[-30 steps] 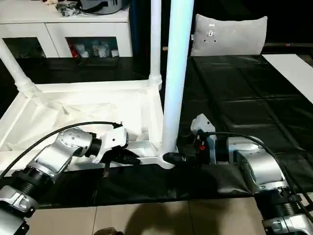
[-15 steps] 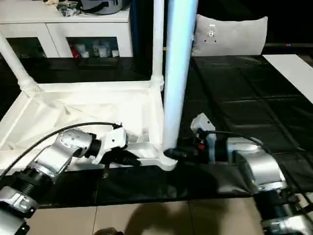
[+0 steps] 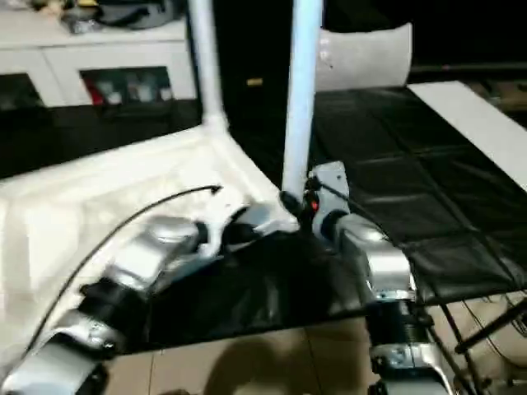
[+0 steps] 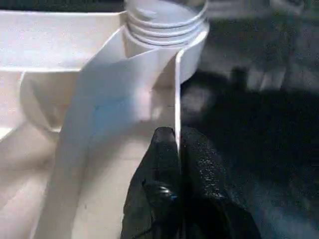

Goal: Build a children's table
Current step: Rotate leg to tighten

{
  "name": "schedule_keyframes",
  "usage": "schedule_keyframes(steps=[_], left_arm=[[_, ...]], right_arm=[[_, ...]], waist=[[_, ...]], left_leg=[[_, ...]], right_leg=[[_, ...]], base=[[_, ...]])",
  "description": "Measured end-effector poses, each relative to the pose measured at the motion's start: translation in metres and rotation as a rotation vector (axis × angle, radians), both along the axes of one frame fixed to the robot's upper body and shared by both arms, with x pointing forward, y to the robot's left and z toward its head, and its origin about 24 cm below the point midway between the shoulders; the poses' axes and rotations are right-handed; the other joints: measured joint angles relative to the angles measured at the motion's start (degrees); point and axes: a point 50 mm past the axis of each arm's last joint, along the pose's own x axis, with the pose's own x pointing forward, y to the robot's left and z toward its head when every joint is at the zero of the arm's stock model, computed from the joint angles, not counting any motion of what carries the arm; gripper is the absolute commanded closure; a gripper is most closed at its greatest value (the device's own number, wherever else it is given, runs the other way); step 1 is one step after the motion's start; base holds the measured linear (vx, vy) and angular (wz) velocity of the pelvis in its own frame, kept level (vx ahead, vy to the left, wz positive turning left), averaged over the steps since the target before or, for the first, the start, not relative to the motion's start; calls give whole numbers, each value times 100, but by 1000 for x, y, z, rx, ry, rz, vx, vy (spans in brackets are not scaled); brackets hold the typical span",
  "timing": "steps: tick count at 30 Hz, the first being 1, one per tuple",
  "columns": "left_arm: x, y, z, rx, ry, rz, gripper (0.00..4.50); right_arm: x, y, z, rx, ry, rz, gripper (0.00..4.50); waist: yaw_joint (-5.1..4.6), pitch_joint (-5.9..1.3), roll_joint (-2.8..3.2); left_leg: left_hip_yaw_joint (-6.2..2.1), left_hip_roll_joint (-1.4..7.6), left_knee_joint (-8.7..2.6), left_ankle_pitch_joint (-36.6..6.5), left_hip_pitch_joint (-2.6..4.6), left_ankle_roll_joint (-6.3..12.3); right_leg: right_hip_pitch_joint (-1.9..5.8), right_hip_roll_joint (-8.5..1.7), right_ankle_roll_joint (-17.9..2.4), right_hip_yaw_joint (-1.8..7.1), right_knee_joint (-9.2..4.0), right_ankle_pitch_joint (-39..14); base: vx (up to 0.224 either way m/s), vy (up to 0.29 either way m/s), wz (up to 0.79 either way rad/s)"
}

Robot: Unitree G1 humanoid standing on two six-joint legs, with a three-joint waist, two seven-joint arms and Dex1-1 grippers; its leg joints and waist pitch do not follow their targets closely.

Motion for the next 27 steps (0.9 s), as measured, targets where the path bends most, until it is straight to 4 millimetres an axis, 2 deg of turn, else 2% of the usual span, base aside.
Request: schedule_keyframes(steps=[2,7,10,13,17,18,23,26,27], left_arm=[[1,0,1,-1,-7,0,450],[1,4,2,3,-17,-19,450],[1,7,2,12,-30,-31,450],[1,12,3,20,-41,-57,450],[0,24,2,40,-54,-111,450],[0,29,2,48,-59,-131,450],[-2,41,3,75,-65,-203,450],[-7,49,5,97,-62,-326,450],[-10,54,4,98,-55,-363,450]], right_arm=[[0,1,-1,3,2,-3,175],[-5,-2,-4,0,-2,24,113],[-7,-6,-5,-6,-16,49,93],[-8,-14,-3,-23,-31,91,59],[-14,-29,1,-50,-36,178,38],[-16,-33,1,-57,-37,214,16],[-21,-41,8,-88,-44,342,3],[-31,-43,14,-94,-29,513,3],[-34,-44,15,-90,-22,553,21]], waist=[[7,6,14],[65,11,25],[88,15,29],[103,18,33],[123,19,32],[128,19,32],[167,19,32],[240,20,32],[275,20,31]], left_leg=[[0,1,-11,0,-6,0],[0,2,-23,-1,-7,2],[0,1,-21,-1,-7,1],[0,2,-19,0,-6,1],[0,2,-19,0,-7,1],[-1,2,-19,0,-8,1],[-1,2,-12,-1,-9,3],[-1,4,-9,-3,-9,6],[-1,5,-9,-3,-9,6]], right_leg=[[-9,2,3,-3,1,-6],[-13,3,-2,-7,1,-19],[-13,2,-4,-6,1,-18],[-12,2,-7,-6,2,-16],[-11,2,-6,-6,3,-16],[-11,2,-6,-6,3,-16],[-9,2,-6,-6,3,-16],[-6,1,-5,-7,3,-18],[-6,1,-4,-7,4,-19]], base=[[0,0,0],[0,0,0],[0,0,0],[0,0,0],[0,0,0],[0,0,0],[0,0,0],[0,0,0],[0,0,0]])
